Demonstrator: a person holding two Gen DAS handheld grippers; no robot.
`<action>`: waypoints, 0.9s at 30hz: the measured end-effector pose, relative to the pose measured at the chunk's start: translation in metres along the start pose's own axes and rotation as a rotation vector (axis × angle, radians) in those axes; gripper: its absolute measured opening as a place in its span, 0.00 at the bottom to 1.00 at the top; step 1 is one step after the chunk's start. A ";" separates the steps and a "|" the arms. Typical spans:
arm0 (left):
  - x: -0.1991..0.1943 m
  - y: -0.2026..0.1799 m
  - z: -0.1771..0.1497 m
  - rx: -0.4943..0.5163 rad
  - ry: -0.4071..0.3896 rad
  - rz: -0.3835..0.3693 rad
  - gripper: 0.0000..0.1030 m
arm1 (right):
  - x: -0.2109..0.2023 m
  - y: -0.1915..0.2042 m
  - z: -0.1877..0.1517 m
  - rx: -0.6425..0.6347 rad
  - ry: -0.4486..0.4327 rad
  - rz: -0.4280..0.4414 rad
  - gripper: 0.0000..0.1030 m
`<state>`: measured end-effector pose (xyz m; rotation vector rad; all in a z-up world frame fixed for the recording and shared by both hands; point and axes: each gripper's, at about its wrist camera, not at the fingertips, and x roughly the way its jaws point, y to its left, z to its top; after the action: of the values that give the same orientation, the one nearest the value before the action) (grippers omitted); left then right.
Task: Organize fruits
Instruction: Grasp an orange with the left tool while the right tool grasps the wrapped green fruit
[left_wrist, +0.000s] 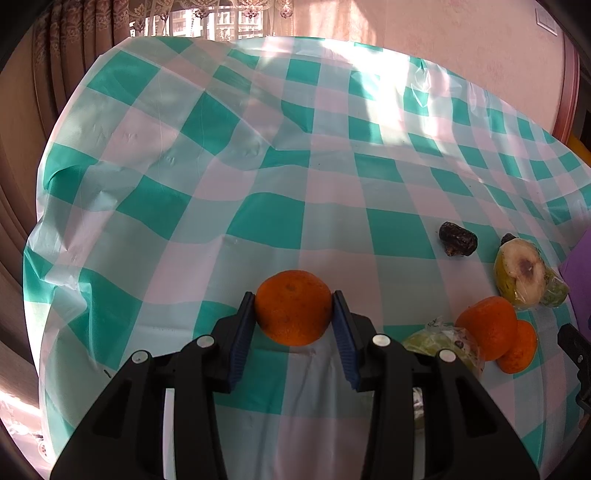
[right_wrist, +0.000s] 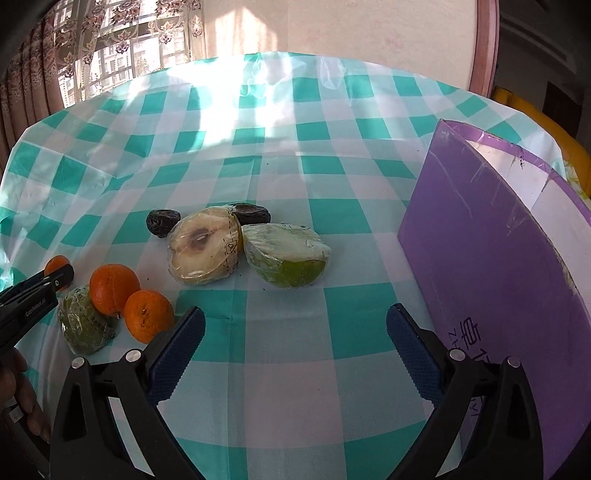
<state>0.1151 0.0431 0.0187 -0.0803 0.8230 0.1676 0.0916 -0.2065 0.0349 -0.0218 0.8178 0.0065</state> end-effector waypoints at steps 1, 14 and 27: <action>0.000 0.000 0.000 -0.001 0.000 0.000 0.40 | 0.004 0.000 0.003 -0.006 0.005 -0.004 0.92; -0.001 0.000 0.000 -0.004 -0.001 -0.002 0.40 | 0.037 -0.005 0.032 -0.025 0.063 0.032 0.82; -0.001 0.001 0.000 -0.009 -0.002 -0.008 0.40 | 0.053 -0.013 0.036 0.024 0.096 0.152 0.68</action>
<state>0.1141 0.0436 0.0199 -0.0921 0.8195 0.1642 0.1544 -0.2184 0.0206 0.0628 0.9141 0.1398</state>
